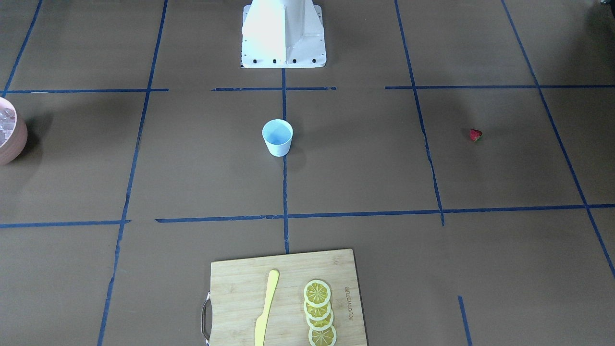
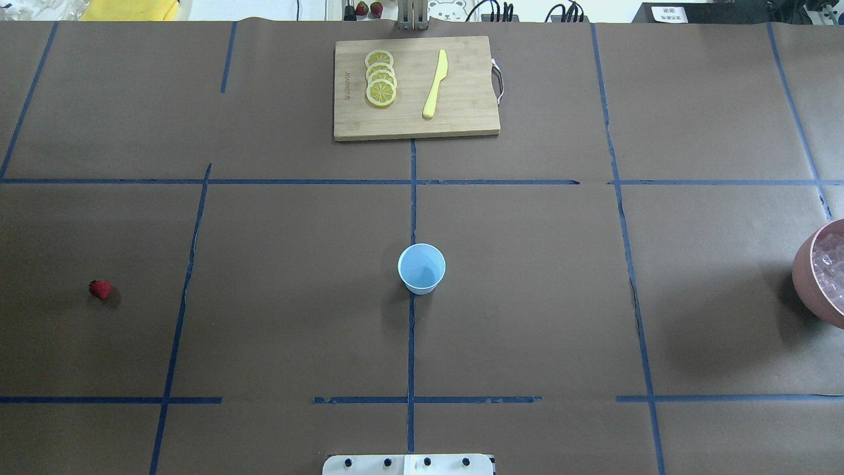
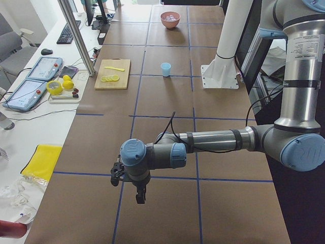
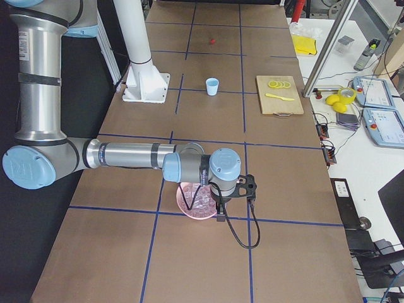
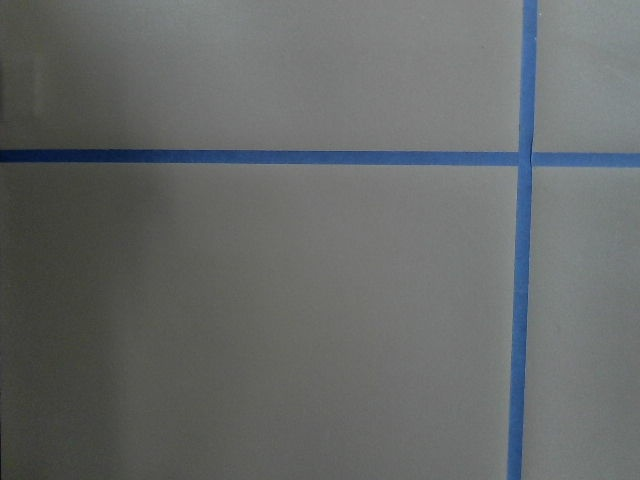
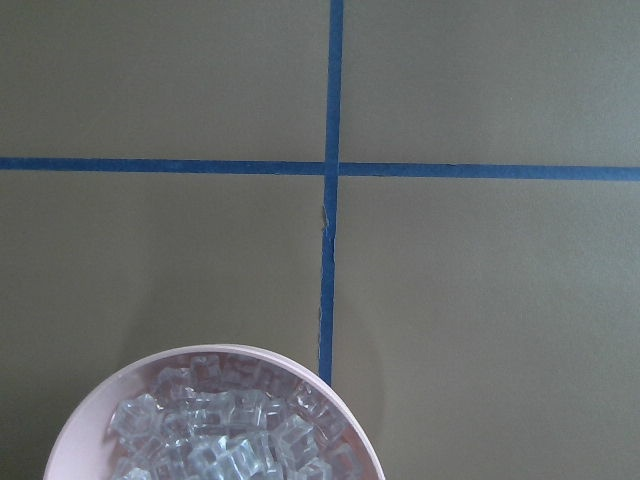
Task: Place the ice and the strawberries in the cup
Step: 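Lower the right gripper into the pink bowl of ice cubes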
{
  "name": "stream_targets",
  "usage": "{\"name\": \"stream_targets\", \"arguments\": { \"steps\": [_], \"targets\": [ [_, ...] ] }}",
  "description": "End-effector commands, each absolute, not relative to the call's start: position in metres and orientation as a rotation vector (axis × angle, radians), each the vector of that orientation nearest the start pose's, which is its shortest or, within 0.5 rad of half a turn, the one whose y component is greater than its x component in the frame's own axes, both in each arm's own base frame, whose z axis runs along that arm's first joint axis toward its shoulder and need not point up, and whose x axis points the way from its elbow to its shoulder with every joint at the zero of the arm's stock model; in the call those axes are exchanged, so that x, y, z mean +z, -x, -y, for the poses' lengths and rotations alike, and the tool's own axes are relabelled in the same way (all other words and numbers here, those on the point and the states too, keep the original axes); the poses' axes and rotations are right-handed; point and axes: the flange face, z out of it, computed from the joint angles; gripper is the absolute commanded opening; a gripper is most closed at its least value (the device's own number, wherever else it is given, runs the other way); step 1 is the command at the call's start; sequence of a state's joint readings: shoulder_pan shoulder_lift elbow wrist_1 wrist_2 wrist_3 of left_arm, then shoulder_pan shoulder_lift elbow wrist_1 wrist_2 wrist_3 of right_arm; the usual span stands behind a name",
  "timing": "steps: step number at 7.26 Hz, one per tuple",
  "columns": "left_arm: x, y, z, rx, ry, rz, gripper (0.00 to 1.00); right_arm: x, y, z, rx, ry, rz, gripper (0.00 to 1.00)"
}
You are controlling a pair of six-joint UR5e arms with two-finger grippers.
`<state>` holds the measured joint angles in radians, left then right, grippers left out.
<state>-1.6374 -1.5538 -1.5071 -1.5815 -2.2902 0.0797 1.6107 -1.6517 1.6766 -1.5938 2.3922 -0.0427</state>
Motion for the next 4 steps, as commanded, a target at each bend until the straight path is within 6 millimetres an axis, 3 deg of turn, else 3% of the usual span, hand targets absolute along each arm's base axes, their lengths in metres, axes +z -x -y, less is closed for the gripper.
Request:
{"name": "stream_targets", "arguments": {
  "steps": [1,4],
  "targets": [
    [0.7,0.099,0.473,-0.011,0.012,-0.722,1.0,0.648,-0.079,0.452,0.0,-0.029,0.81,1.0],
    [0.683,0.099,0.482,0.006,-0.03,-0.721,1.0,0.648,-0.078,0.449,0.006,-0.024,0.819,1.0]
  ]
}}
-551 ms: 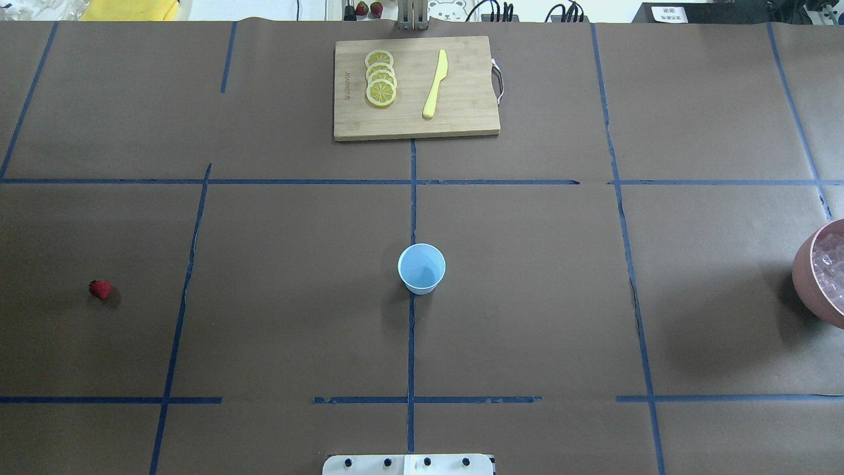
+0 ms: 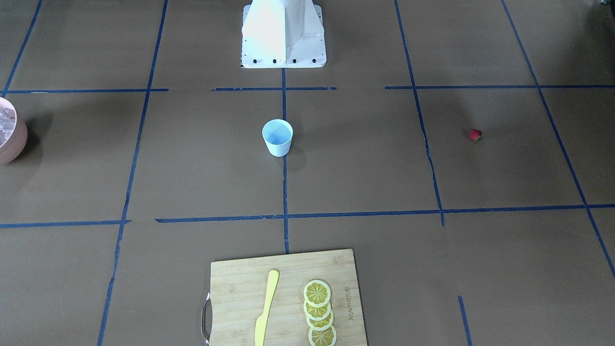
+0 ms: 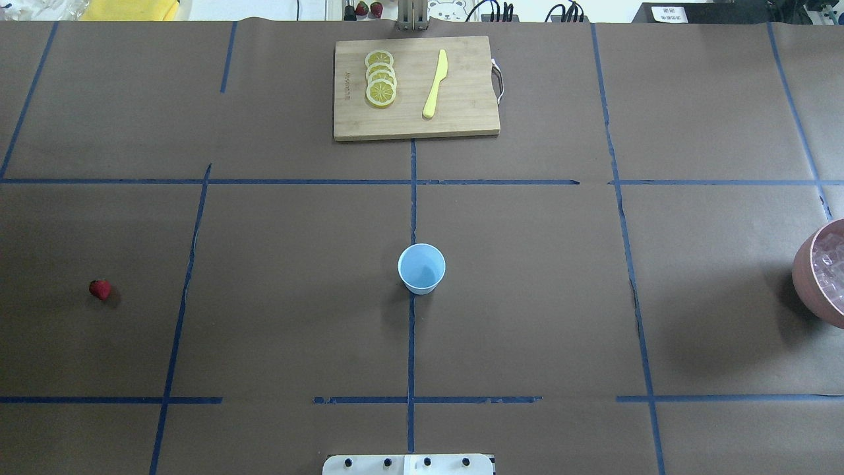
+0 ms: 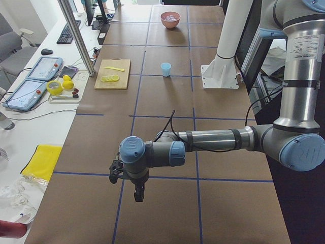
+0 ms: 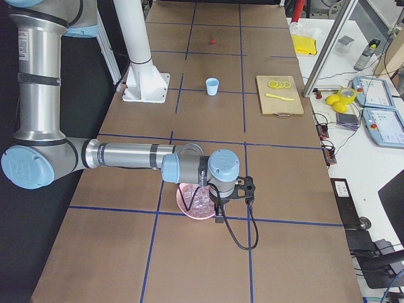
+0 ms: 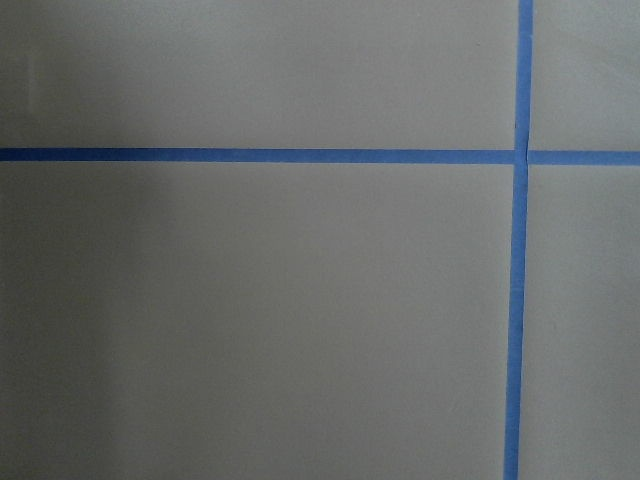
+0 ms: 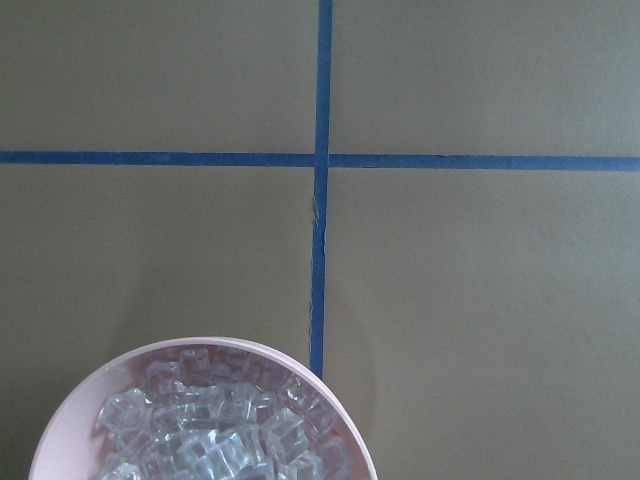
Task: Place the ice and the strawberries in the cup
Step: 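Lower the right gripper into the pink bowl of ice cubes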
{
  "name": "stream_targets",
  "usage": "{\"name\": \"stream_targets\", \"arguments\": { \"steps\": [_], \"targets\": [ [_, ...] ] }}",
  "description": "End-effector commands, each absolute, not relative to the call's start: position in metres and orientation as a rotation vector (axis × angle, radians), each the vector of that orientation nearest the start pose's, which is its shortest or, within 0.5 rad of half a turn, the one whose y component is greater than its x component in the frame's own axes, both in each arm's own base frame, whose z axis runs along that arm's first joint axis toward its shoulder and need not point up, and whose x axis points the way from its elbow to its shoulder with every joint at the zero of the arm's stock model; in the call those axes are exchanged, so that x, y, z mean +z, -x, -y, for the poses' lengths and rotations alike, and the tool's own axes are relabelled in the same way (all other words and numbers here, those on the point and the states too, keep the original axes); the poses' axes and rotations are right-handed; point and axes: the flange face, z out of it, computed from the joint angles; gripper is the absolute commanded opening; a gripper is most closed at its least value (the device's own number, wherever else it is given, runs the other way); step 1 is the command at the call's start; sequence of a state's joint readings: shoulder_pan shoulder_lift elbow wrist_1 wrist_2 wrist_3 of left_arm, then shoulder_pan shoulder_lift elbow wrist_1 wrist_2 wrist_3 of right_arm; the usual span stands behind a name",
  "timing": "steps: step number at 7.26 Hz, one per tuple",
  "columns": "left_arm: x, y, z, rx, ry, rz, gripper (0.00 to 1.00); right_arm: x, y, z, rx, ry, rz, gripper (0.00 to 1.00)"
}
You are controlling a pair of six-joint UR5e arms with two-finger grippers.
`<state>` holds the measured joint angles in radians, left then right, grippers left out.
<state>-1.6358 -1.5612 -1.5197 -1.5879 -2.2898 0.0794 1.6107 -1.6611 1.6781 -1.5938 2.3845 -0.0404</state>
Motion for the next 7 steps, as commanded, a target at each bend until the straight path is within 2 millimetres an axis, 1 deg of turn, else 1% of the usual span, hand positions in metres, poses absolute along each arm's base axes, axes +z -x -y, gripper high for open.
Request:
{"name": "stream_targets", "arguments": {
  "steps": [1,2,3,4,5,6,7],
  "targets": [
    [0.677,0.096,0.483,0.017,-0.039,-0.72,1.0,0.646,-0.079,0.45,0.014,-0.024,0.817,1.0],
    [0.66,0.08,0.486,0.059,-0.059,-0.73,1.0,0.636,-0.079,0.457,0.008,-0.044,0.817,1.0],
    [0.654,0.075,0.484,0.058,-0.058,-0.759,1.0,0.627,-0.079,0.458,0.009,-0.056,0.818,1.0],
    [0.649,0.071,0.486,0.062,-0.061,-0.791,1.0,0.626,-0.078,0.459,0.029,-0.048,0.838,1.0],
    [0.643,0.069,0.489,0.07,-0.075,-0.792,1.0,0.624,-0.074,0.455,0.018,-0.062,0.891,1.0],
    [0.642,0.069,0.489,0.068,-0.075,-0.795,1.0,0.62,-0.073,0.456,0.002,-0.099,0.91,1.0],
    [0.644,0.064,0.492,0.071,-0.066,-0.787,1.0,0.619,-0.073,0.457,0.0,-0.104,0.907,1.0]
  ]
}}
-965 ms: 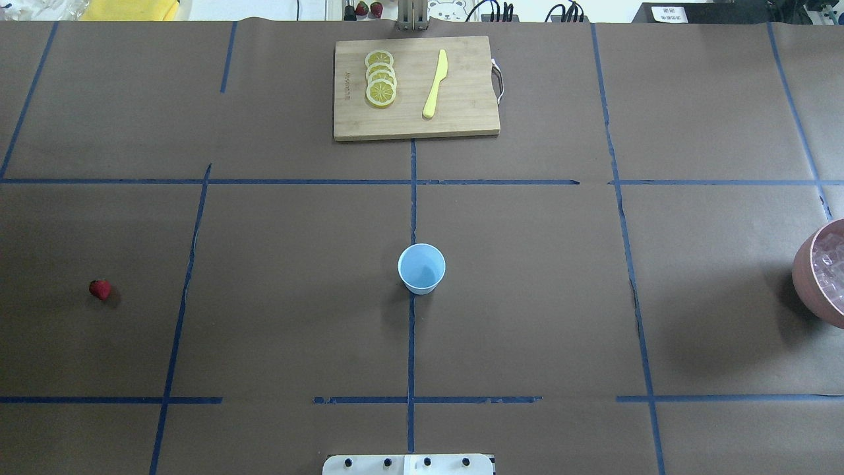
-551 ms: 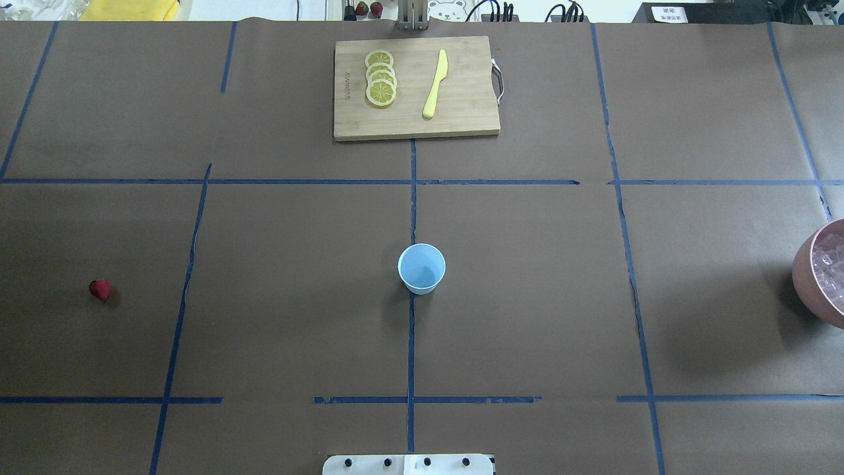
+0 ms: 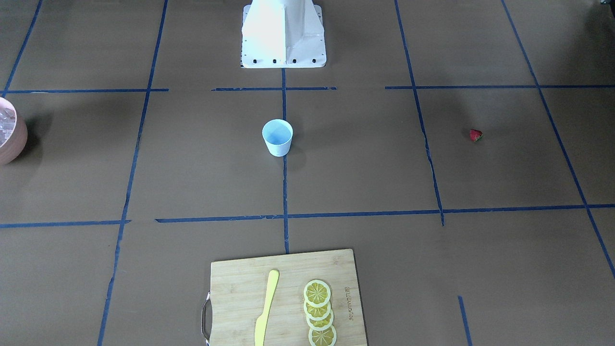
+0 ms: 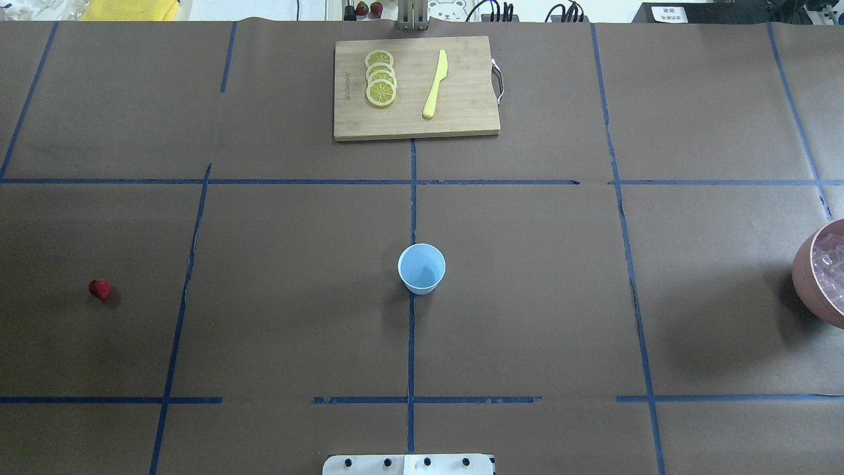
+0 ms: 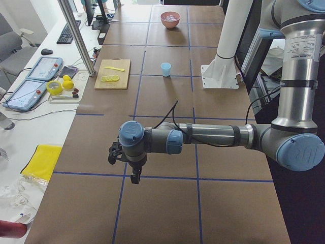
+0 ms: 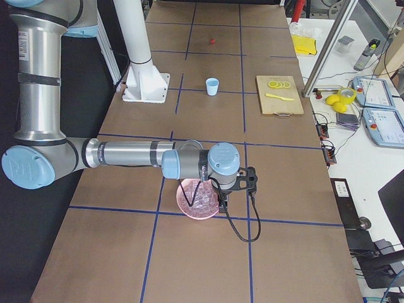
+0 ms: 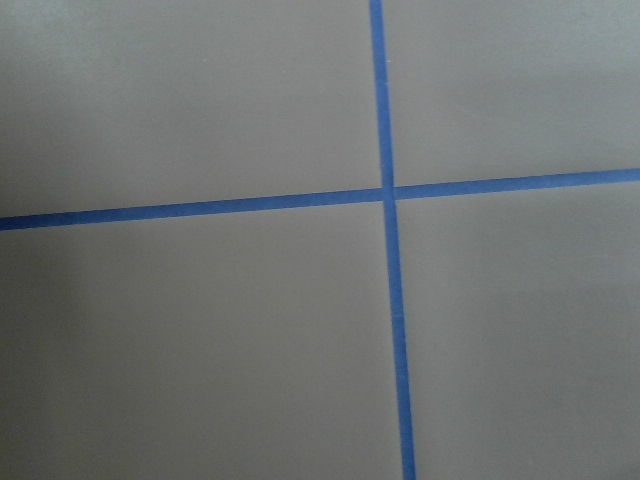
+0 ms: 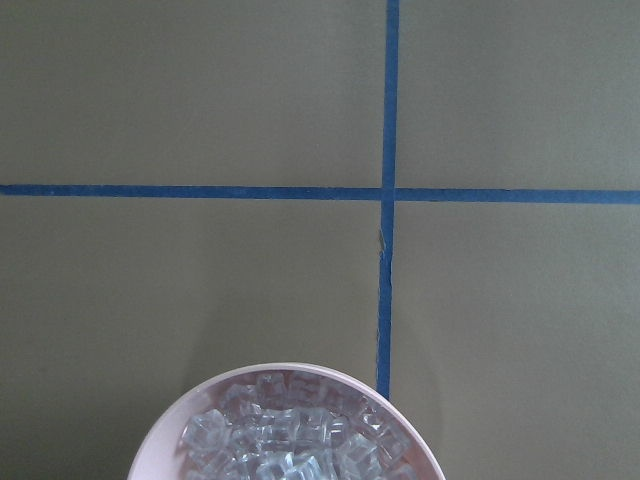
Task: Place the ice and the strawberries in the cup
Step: 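Lower the right gripper into the pink bowl of ice cubes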
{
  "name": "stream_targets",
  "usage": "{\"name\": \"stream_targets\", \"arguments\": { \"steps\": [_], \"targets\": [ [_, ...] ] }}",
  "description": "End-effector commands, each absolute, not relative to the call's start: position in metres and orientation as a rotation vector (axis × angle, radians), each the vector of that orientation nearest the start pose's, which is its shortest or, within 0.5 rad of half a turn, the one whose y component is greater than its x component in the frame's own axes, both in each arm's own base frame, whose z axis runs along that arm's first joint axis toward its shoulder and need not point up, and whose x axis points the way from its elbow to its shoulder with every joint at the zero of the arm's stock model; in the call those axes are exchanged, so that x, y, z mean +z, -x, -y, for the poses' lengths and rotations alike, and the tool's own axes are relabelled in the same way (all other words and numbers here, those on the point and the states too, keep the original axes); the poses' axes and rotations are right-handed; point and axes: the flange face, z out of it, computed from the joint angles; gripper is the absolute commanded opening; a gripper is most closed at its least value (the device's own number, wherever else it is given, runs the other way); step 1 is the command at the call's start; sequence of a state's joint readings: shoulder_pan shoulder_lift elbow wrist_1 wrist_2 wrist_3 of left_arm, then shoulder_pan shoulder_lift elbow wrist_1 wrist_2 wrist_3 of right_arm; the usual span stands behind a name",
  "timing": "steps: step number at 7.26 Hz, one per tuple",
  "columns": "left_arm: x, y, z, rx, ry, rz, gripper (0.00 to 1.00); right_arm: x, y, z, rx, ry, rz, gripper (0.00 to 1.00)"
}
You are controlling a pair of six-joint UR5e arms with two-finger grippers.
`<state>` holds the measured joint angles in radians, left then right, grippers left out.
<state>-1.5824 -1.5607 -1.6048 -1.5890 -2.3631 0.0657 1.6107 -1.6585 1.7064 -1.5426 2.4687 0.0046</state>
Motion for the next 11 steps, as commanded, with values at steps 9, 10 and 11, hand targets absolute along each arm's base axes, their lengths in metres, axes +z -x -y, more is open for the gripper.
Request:
{"name": "stream_targets", "arguments": {
  "steps": [9,10,11],
  "targets": [
    [0.643,0.05,0.49,0.101,-0.059,-0.795,1.0,0.622,-0.059,0.399,-0.246,-0.225,0.776,0.99],
    [0.643,0.049,0.491,0.103,-0.06,-0.795,1.0,0.635,-0.051,0.381,-0.272,-0.223,0.78,0.98],
    [0.642,0.049,0.491,0.104,-0.063,-0.795,1.0,0.64,-0.035,0.375,-0.308,-0.196,0.782,0.99]
  ]
}}
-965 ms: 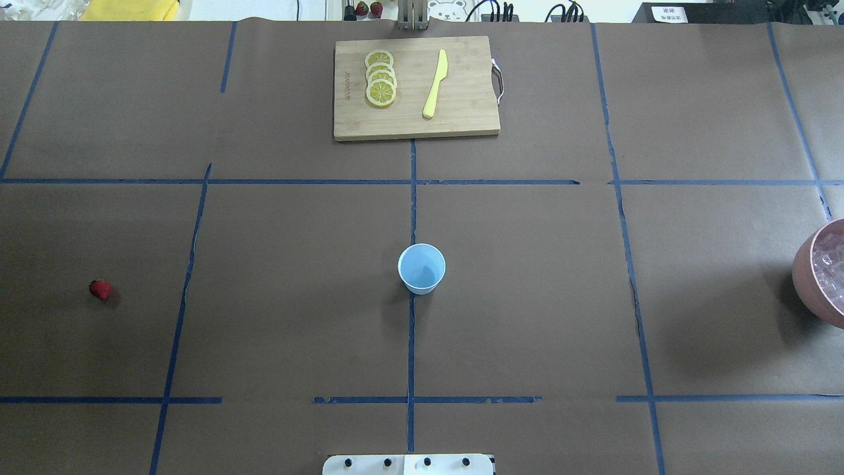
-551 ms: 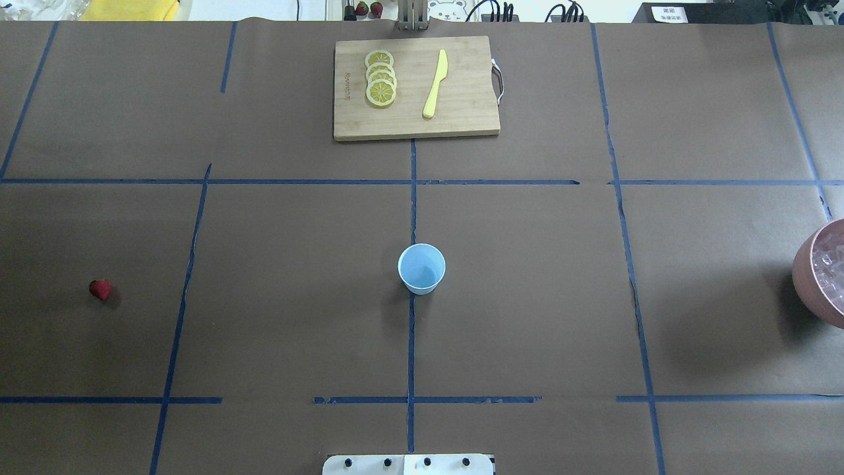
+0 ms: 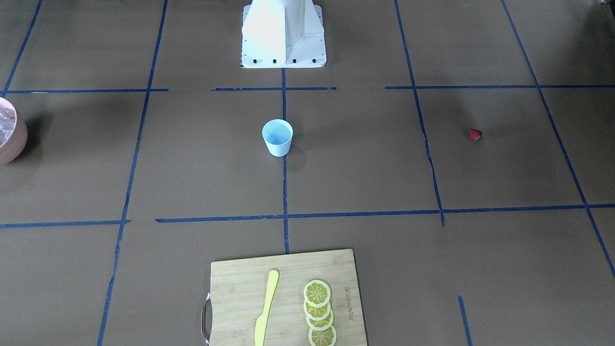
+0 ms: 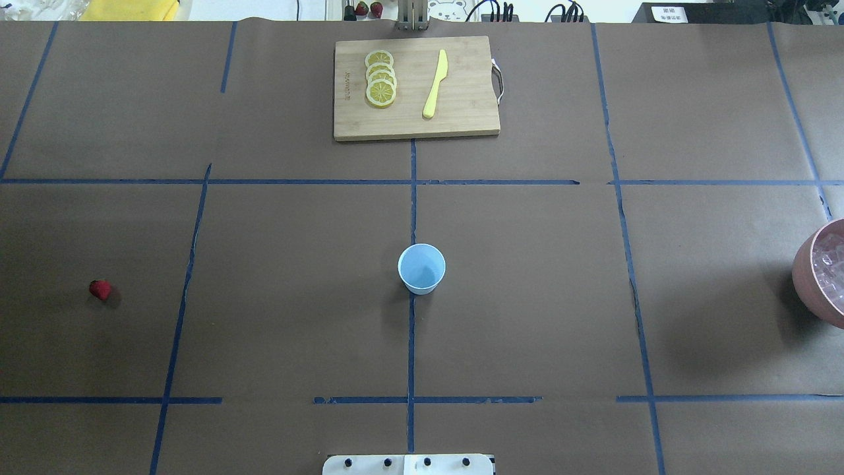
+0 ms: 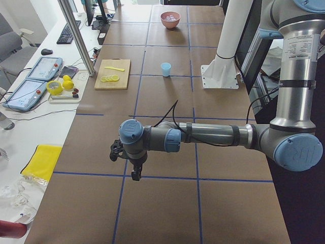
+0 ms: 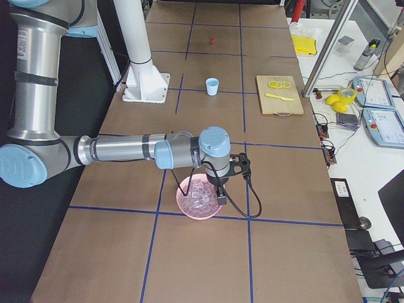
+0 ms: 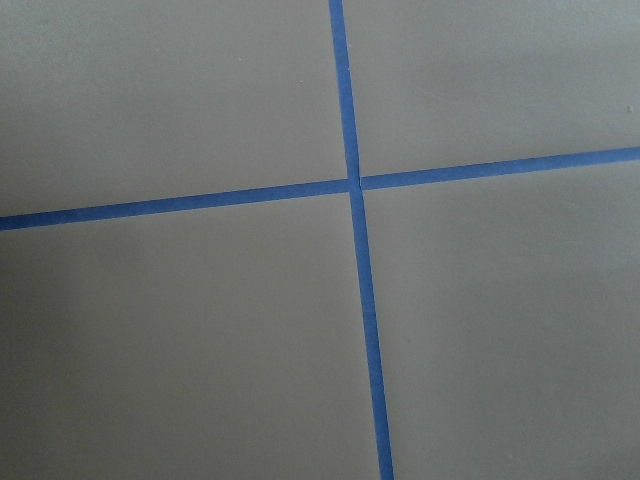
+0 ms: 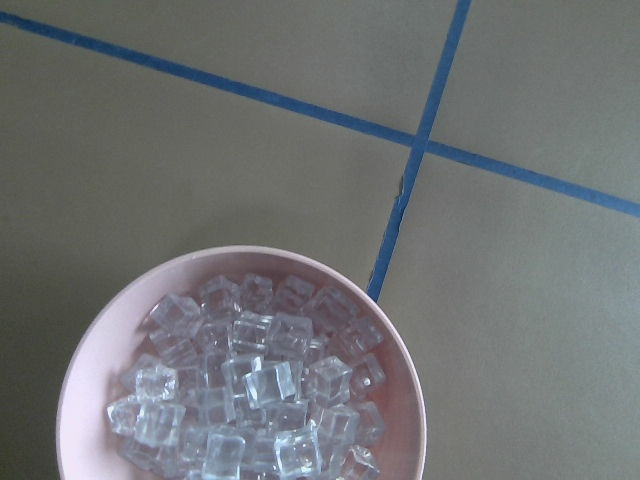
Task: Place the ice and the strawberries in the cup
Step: 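Lower the right gripper into the pink bowl of ice cubes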
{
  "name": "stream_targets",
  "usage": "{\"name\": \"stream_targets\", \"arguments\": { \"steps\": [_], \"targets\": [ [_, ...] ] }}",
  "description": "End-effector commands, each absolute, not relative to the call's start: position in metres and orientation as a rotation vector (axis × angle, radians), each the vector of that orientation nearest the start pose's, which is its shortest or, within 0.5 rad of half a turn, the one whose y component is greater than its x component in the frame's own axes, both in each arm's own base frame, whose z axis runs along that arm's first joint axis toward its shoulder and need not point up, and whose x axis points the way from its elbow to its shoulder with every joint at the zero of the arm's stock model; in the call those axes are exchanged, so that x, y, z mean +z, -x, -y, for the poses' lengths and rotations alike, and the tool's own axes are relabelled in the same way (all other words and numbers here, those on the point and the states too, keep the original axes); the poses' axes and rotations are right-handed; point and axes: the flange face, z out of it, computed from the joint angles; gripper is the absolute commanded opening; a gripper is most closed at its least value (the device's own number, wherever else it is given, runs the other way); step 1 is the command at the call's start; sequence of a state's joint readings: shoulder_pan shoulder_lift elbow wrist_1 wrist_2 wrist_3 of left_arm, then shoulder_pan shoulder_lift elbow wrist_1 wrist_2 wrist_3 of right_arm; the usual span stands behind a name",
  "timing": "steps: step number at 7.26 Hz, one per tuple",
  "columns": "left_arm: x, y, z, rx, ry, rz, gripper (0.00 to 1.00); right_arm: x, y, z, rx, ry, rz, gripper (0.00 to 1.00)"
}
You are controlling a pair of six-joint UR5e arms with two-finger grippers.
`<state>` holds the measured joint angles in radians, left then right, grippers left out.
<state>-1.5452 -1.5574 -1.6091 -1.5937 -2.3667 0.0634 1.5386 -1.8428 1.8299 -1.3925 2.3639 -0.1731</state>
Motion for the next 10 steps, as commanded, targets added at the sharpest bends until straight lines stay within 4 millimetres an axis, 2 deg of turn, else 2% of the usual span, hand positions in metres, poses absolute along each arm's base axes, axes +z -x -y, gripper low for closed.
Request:
{"name": "stream_targets", "arguments": {
  "steps": [1,2,5,6,10],
  "targets": [
    [0.64,0.048,0.492,0.107,-0.065,-0.797,1.0,0.644,-0.026,0.374,-0.332,-0.181,0.758,0.99],
    [0.639,0.048,0.493,0.108,-0.066,-0.797,1.0,0.649,-0.02,0.373,-0.337,-0.161,0.759,0.98],
    [0.634,0.048,0.496,0.113,-0.078,-0.797,1.0,0.658,0.004,0.374,-0.427,-0.133,0.716,0.79],
    [0.634,0.048,0.496,0.113,-0.078,-0.797,1.0,0.666,0.006,0.373,-0.468,-0.134,0.713,0.73],
    [0.634,0.048,0.496,0.113,-0.078,-0.797,1.0,0.68,0.016,0.373,-0.526,-0.114,0.721,0.64]
  ]
}}
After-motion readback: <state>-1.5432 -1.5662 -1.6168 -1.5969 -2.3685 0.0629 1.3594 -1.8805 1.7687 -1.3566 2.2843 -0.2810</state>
